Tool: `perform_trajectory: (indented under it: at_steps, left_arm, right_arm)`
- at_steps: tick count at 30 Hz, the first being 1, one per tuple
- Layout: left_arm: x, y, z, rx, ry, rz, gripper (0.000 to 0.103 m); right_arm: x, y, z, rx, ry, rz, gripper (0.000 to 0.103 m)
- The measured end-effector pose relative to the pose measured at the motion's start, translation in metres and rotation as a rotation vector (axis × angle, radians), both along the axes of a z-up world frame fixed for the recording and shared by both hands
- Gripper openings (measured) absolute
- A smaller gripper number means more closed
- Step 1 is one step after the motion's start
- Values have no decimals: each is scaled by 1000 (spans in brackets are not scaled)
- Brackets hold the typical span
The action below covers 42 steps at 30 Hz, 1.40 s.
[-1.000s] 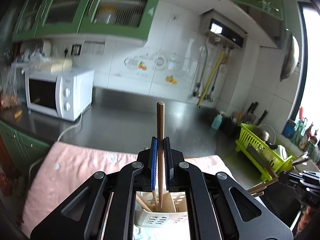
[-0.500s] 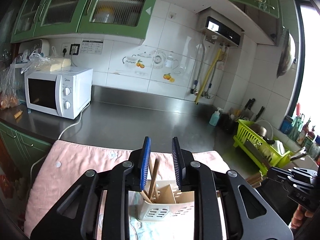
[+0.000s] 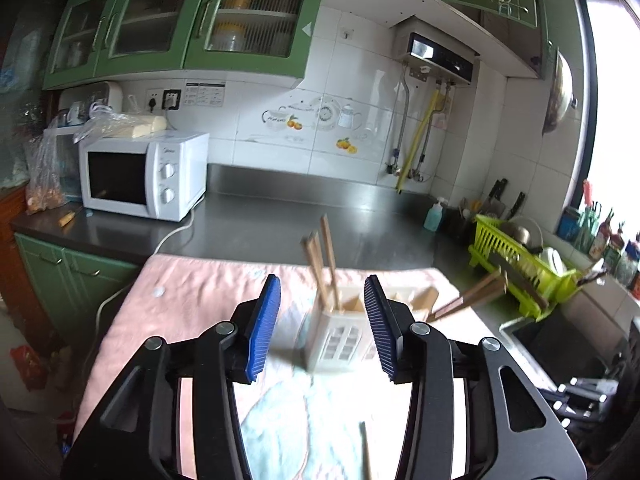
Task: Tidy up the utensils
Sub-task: 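Lower both tools to the last two chopsticks and close on them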
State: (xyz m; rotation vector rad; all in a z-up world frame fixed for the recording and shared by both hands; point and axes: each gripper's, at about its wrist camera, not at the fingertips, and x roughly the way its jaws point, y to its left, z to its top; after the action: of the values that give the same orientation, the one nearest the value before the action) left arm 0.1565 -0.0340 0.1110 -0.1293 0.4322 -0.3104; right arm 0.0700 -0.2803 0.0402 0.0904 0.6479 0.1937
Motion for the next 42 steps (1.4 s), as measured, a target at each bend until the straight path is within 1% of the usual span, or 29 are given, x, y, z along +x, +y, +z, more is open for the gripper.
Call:
perform_trajectory:
  at_steps: [2, 3, 8, 10, 13, 15, 18, 22, 26, 30, 32, 34, 36, 38, 42]
  left_arm:
    - [-13, 6, -10, 22, 8, 20, 50]
    - [-19, 9, -16, 31, 9, 29, 50]
    - [-42, 24, -42, 45, 36, 48, 53]
    - [-48, 29, -52, 45, 50, 54, 53]
    - [-57, 37, -67, 36, 73, 57, 53]
    - [-63, 42, -75, 34, 82, 57, 54]
    - [-69, 45, -86, 38, 91, 55, 55]
    - [-76, 50, -100, 35, 111, 47, 56]
    - [-81, 52, -112, 24, 136, 35, 57]
    - [-86, 49, -123, 30, 164, 17, 57]
    - [-89, 47, -128, 28, 181, 3, 57]
    - [-93, 42, -134, 36, 195, -12, 57]
    - [-97, 36, -141, 46, 217, -40, 57]
    - [-102, 29, -149, 43, 244, -74, 57]
    - [-113, 8, -171, 38, 311, -155, 56]
  right_arm:
    - [-15, 8, -25, 58, 49, 0, 8]
    - [-21, 13, -35, 80, 71, -3, 8]
    - [-52, 38, -82, 158, 175, -25, 9]
    - [-59, 49, -93, 156, 198, -33, 9]
    - [-64, 58, -106, 189, 237, -50, 9]
    - [-67, 63, -113, 176, 253, -71, 9]
    - [-68, 68, -124, 187, 291, -97, 9]
    - [-66, 73, -133, 186, 324, -120, 9]
    - [-62, 75, -137, 174, 345, -139, 13]
    - [-59, 81, -136, 132, 337, -154, 13]
    - [-59, 82, -136, 111, 332, -157, 12]
    - [-58, 80, -137, 113, 331, -159, 10]
    - [-60, 78, -137, 112, 328, -165, 9]
    - [-62, 76, -136, 91, 317, -175, 7]
    - [-64, 66, -134, 59, 294, -196, 7]
